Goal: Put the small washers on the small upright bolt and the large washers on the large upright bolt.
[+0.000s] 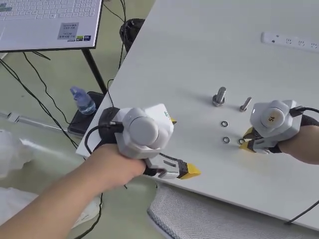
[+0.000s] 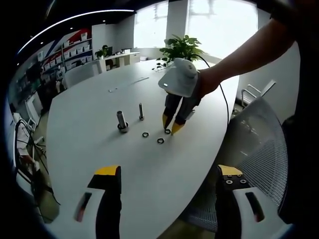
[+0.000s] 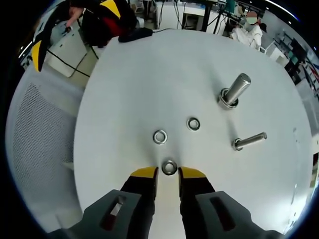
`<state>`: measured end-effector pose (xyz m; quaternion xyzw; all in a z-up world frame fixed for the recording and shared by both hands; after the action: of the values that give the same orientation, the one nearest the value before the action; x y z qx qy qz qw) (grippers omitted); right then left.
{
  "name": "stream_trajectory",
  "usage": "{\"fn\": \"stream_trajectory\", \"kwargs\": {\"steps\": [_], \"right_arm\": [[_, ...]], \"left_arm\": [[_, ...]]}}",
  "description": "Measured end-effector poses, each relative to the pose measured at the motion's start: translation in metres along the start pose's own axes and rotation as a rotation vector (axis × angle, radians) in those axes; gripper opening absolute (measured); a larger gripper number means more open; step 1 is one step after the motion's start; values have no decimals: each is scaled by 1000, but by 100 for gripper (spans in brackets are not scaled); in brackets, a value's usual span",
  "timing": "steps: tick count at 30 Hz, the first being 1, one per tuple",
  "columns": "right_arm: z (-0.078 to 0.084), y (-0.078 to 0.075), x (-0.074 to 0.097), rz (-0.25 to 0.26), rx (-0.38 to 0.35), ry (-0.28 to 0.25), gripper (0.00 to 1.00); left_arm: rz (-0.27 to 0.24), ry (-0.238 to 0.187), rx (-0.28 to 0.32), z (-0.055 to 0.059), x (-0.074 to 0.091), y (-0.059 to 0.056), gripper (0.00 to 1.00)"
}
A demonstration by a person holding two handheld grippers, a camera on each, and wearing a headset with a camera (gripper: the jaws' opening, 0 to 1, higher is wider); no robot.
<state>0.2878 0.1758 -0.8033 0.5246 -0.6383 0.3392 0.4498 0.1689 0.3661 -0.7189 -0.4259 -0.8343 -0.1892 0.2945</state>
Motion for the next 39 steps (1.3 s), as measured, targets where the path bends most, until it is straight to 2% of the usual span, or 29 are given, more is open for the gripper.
{"fn": "stream_trajectory", "kwargs": {"steps": [22,31,39], "right_arm": [[-5,4,-1,31,-27,31,14],[-4,2,1,11,-90,8,13],[-3,-4,12,6,-134,-6,12]], "left_arm": [[-2,11,9,6,3,-4,75],[-9,4,10,4,5,-1,75],[-8,6,2,2,4,0,75]]}}
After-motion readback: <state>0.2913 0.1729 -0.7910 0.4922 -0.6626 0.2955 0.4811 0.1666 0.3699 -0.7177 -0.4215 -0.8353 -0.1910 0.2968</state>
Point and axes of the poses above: the centre of the closed fingertips' face, and the gripper's own axes: x roughly backward along the fingers, y roughly to its left, z roughly out of its underside, the point moved 7 cm from there along x, roughly backward along the fingers, and after that the axes turned 10 degrees about -x, right-handed, at the moved point
